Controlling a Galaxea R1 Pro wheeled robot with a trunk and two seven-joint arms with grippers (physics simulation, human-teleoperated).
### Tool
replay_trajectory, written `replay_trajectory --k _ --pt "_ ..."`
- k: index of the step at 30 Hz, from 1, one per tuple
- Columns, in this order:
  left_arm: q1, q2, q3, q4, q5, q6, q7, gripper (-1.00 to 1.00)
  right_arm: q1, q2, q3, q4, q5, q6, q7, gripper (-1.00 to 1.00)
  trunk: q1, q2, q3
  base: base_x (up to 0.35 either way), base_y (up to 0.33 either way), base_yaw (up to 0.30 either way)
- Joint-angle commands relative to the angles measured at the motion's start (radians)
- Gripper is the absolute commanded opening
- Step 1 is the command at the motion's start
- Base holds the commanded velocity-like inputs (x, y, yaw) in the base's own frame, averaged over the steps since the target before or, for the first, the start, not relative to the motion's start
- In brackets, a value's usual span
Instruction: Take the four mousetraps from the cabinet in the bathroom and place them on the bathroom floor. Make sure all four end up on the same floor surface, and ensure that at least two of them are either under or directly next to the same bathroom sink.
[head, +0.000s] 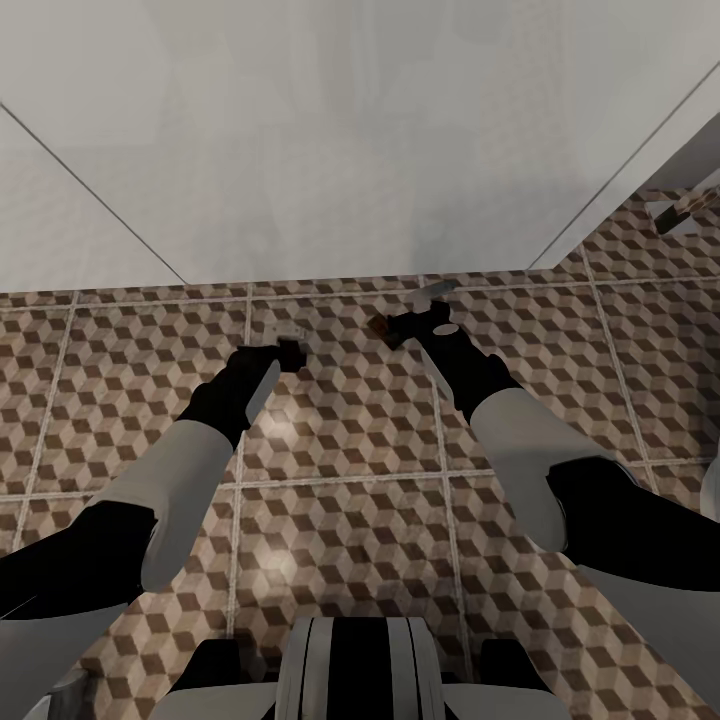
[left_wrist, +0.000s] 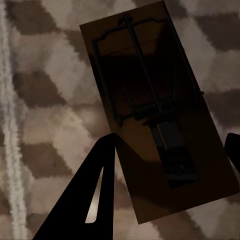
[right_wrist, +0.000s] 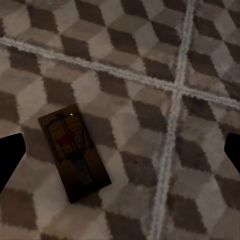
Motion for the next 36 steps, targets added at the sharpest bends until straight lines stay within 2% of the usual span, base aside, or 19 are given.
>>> replay_trajectory --k 1,36 --pt "0.0 0.001 -0.005 -0.002 0.005 0.005 0.008 -1.0 0.0 0.0 0.004 -0.002 0.009 0.008 -0.004 1.0 0.0 0.0 0.0 0.0 0.0 0.0" --pt "0.0 0.001 -0.009 -0.027 0.005 0.003 0.007 -1.0 0.0 0.0 0.004 0.0 0.009 0.008 -0.004 1.0 0.0 0.0 0.0 0.0 0.0 0.0"
